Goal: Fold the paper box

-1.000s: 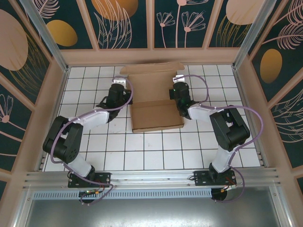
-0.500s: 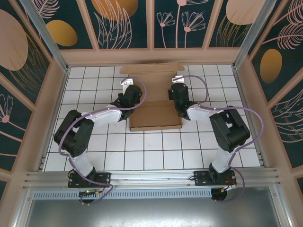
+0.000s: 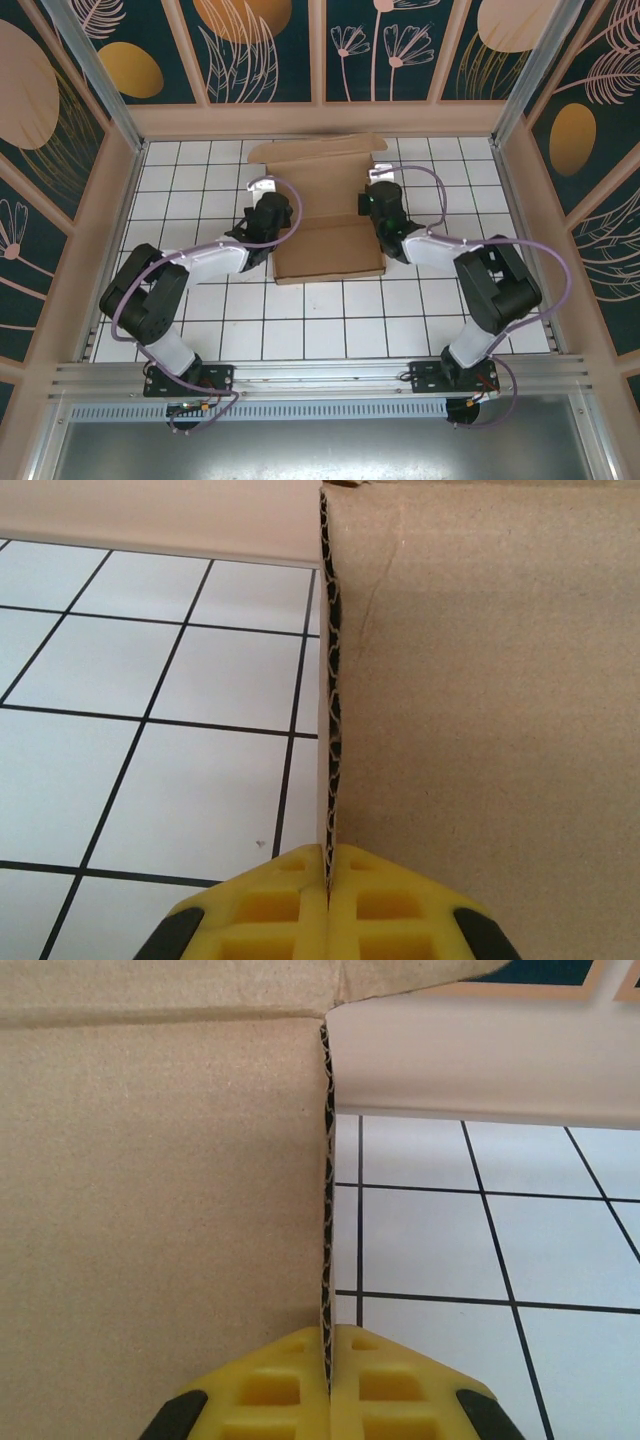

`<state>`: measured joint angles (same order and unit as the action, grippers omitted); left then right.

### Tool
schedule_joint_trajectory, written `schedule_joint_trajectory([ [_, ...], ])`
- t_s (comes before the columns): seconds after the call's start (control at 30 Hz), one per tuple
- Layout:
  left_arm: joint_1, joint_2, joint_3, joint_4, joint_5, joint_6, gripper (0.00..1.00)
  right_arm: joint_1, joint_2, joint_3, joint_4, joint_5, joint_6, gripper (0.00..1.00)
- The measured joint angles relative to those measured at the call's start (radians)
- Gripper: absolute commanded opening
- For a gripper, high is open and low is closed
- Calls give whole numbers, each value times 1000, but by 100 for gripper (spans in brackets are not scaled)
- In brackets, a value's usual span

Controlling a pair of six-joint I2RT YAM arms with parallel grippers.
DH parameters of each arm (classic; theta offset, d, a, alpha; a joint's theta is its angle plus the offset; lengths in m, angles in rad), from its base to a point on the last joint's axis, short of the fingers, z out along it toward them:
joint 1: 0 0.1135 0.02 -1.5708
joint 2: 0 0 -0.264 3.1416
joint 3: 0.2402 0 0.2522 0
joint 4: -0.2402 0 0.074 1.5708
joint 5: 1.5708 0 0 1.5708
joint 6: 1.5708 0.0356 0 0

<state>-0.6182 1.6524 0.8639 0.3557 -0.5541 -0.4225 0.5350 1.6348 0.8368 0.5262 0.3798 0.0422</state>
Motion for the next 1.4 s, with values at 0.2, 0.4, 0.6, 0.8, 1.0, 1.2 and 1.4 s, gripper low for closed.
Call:
schedule_joint_trajectory([
  [0.2,-11,-10,-81,196,93,76,0,-95,-92,-109,80,-187,43,34],
  [0.4,-17,-10,-204,435,154,186,0,-126,-185,-177,106,-303,55,66],
  [0.6,-18,-10,-283,632,206,325,0,-129,-376,-176,101,-306,58,65],
  [0.8,-18,-10,-334,774,214,415,0,-130,-407,-17,-27,-311,97,59],
  [1.0,-18,-10,-348,836,214,448,0,-147,-329,310,-343,-338,354,60],
  [1.2,-18,-3,-362,883,214,457,0,-163,-214,547,-647,-425,760,66],
  [1.4,-18,-2,-373,896,208,468,0,-167,-121,589,-834,-485,1104,67],
])
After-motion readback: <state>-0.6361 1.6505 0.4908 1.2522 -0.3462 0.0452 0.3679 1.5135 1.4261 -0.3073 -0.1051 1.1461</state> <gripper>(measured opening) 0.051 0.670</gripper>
